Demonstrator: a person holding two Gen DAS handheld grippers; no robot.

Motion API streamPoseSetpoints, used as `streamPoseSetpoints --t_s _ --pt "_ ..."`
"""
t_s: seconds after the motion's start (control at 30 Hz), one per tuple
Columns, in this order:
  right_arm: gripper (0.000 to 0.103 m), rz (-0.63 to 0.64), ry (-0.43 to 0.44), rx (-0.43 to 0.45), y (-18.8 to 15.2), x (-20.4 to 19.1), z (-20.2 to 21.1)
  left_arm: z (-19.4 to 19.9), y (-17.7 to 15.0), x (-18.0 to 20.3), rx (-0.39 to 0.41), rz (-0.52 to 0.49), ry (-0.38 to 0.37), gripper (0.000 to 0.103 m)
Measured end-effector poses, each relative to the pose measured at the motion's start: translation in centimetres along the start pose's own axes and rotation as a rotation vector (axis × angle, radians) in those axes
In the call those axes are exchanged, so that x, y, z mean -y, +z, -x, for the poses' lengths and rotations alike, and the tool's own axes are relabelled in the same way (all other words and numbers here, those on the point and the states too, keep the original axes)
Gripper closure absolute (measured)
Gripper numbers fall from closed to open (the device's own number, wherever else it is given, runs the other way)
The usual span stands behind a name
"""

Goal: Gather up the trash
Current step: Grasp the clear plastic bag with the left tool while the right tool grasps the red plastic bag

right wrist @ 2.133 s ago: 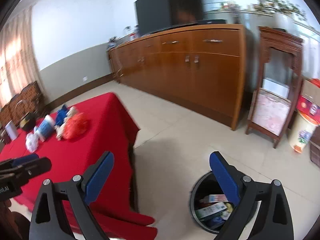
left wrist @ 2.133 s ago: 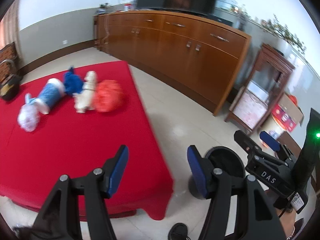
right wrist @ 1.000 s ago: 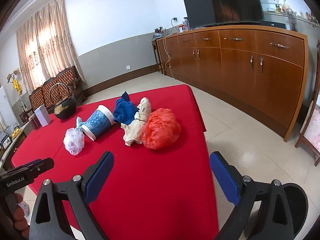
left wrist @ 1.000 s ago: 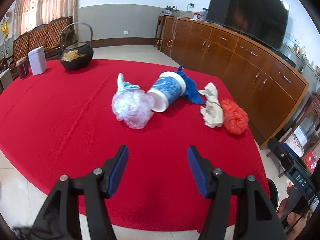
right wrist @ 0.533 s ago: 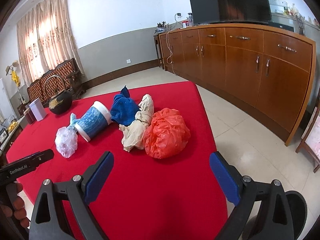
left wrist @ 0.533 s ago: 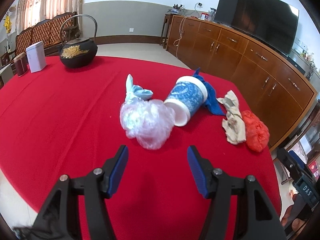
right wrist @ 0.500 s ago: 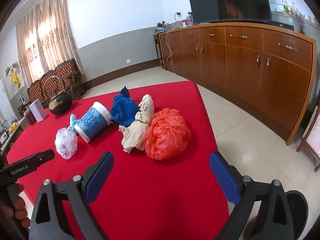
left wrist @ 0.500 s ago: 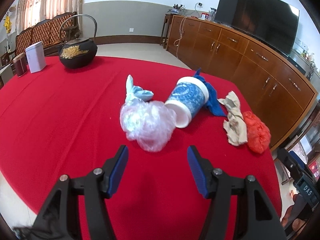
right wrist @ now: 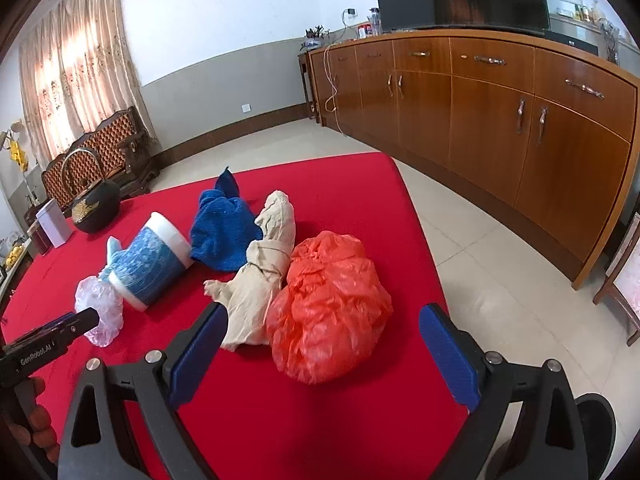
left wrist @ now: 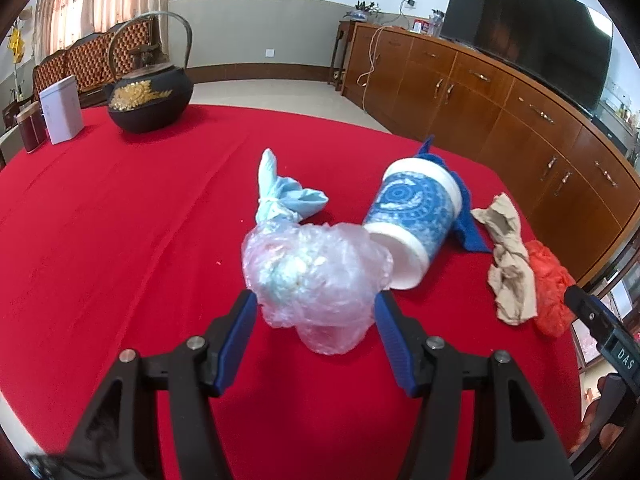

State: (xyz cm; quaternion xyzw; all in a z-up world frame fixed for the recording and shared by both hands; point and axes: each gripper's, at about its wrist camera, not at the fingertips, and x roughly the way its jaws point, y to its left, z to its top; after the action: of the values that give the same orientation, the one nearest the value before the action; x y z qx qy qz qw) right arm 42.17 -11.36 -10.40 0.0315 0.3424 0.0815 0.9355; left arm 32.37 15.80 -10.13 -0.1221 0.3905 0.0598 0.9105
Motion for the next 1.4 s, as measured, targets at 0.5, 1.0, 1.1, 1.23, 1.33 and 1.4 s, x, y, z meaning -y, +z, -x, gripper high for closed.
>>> streamPoseSetpoints --t_s 0.5,1.0,1.1,1.23,1.33,1.4 --pt "0.005 -0.065 0.020 -0.068 0.9 0.6 -3.7 -0.3 0.4 0.5 0.022 0.018 -0.039 0.022" --pt "0.058 -0.071 0.062 -0.116 1.0 0.4 -4.9 -1.9 0.9 -0.3 0.011 0.045 -0.049 0.057" --pt "0.064 -0.043 0.055 -0.106 0.9 0.0 -4.5 -1.6 0.8 -0.3 0.022 0.044 -0.047 0.060" --pt "0.066 -0.029 0.046 -0.079 0.6 -0.1 -3.6 0.0 0.3 -0.2 0.042 0.037 -0.056 0.061" --pt "0.066 -0.020 0.051 -0.051 0.4 0.2 -2.3 1.8 -0.2 -0.2 0.054 0.041 -0.071 0.061" --pt "0.066 -0.013 0.056 -0.036 0.2 0.4 -1.1 2.5 -0.7 0.1 0.055 0.029 -0.076 0.061"
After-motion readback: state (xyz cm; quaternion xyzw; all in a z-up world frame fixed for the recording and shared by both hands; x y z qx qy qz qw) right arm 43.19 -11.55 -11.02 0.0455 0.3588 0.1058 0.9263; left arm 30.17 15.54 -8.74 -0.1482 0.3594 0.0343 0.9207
